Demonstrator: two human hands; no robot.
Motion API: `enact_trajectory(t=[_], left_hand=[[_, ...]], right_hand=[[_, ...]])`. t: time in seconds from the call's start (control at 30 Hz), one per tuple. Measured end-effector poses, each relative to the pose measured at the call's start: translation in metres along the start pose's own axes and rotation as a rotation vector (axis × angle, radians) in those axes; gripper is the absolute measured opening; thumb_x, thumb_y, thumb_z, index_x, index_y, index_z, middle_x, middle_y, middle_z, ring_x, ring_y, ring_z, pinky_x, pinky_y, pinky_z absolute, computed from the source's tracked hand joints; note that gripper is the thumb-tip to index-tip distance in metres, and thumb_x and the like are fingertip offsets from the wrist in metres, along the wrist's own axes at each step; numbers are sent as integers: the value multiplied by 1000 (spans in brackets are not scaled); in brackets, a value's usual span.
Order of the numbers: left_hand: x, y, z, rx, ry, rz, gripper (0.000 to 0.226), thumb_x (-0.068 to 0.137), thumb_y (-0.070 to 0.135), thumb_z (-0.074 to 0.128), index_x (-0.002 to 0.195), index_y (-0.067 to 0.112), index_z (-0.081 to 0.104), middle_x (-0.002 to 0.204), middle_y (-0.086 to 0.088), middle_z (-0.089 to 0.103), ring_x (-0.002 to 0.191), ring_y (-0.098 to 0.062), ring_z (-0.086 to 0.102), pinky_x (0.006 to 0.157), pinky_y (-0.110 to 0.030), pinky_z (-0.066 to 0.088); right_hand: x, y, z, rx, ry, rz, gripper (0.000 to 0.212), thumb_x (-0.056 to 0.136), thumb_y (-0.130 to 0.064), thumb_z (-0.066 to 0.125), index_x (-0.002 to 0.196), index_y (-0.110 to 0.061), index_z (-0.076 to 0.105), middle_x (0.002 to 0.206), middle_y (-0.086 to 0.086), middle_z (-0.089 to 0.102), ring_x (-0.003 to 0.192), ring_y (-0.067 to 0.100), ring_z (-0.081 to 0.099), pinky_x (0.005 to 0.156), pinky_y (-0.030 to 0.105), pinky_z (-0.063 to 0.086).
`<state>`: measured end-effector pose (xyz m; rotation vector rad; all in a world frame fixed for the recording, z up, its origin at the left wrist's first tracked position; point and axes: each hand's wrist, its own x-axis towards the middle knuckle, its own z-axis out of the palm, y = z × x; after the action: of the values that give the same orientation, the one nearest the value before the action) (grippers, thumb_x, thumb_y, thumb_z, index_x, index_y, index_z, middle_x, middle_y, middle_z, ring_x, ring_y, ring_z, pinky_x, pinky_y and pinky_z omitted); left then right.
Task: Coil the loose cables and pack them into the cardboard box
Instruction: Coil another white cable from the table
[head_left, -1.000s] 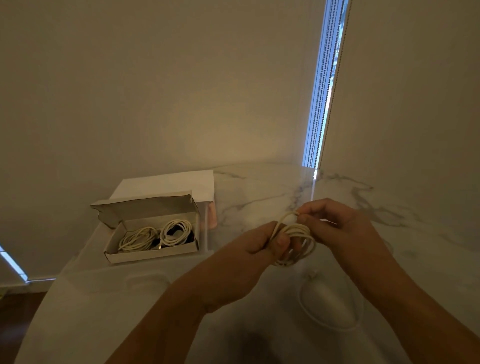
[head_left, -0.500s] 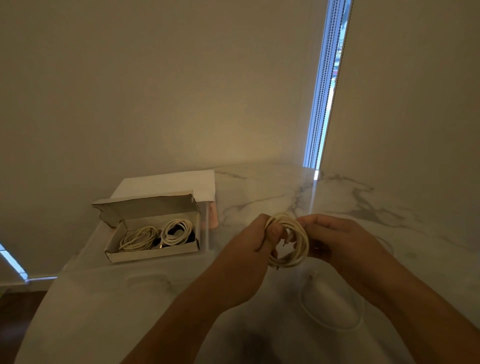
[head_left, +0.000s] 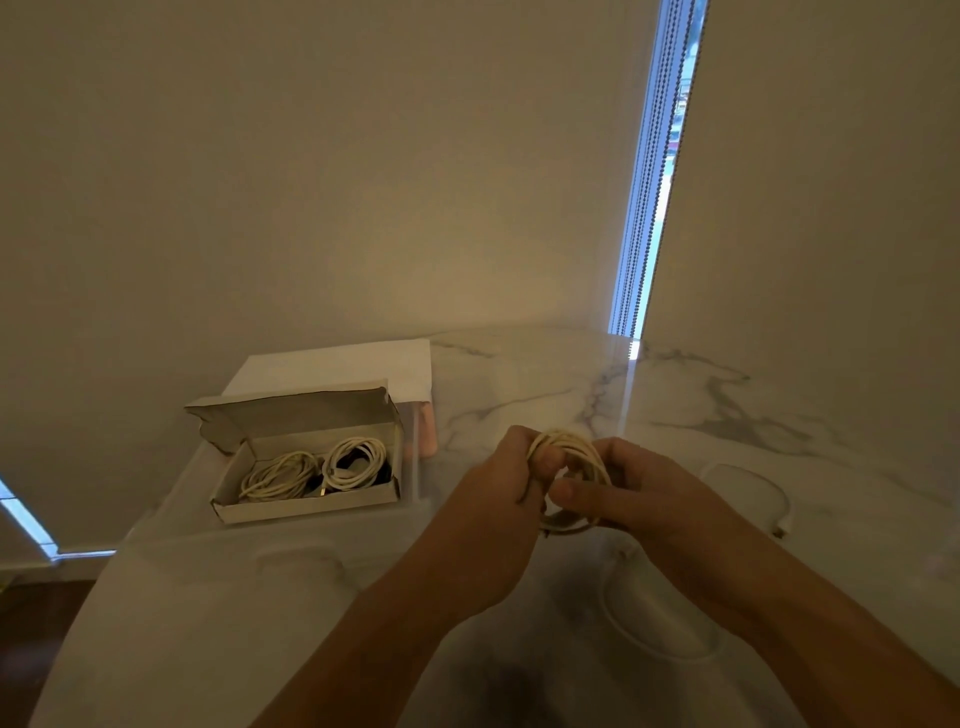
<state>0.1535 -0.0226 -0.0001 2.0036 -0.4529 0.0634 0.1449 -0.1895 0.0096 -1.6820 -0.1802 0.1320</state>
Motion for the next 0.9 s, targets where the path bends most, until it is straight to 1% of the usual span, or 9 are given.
enact_trajectory(t=[0.13,0.27,0.37,0.43,0.53,0.6,0.67,0.8,0.9], left_hand=[[3,2,-2,-22,29,21,10,103,37,35,99,39,44,87,13,61,79,12,62,63,-9,50],[1,2,-4,-18,28,35,18,104,36,33,115,32,46,90,13,61,84,9,61,66,-11,51],[0,2,-4,-12,42,50,22,105,35,32,117,28,48,87,9,61,79,7,61,64,-12,50],[0,2,-4,-16,59,47,24,105,36,32,117,25,50,86,7,61,76,5,60,63,-11,48],[0,2,-5,-7,75,25,25,105,35,32,115,24,52,79,9,57,69,6,57,60,-10,45],[0,1,-5,1,90,2,24,105,37,32,112,26,53,79,7,57,66,2,54,59,-11,44],[1,-1,-5,-1,106,-17,25,104,41,32,109,29,54,80,7,58,66,-1,53,59,-12,43],[2,-1,-5,-6,123,-51,24,103,43,36,114,31,54,84,8,61,72,-3,58,63,-15,45],[2,1,-6,-42,115,-62,27,100,43,43,125,33,48,87,8,64,78,4,62,67,-12,51]], right_hand=[[1,1,8,110,54,-1,64,66,-13,80,123,-12,52,98,9,75,90,25,72,90,47,56],[1,2,9,39,63,-55,70,63,-19,81,123,-20,46,97,8,74,88,23,72,82,39,60],[1,5,9,-40,83,-131,53,74,-18,77,116,-22,45,95,5,74,84,23,72,81,38,59],[0,6,9,-129,123,-193,40,82,-25,71,110,-25,44,91,1,75,82,18,72,78,31,58],[-3,8,10,-398,241,-336,26,83,-36,68,98,-32,47,88,-9,70,86,4,67,74,16,53],[-4,6,10,-521,306,-407,21,82,-44,65,94,-37,51,90,-16,64,89,1,62,74,14,51],[-4,5,8,-596,361,-464,25,80,-53,58,96,-34,56,94,-18,60,88,2,60,74,16,50],[-3,2,6,-655,416,-544,30,83,-49,52,95,-24,64,92,-15,60,85,1,59,73,16,51],[-4,2,7,-610,442,-537,13,88,-34,60,97,-25,64,90,-17,64,87,0,61,77,9,48]])
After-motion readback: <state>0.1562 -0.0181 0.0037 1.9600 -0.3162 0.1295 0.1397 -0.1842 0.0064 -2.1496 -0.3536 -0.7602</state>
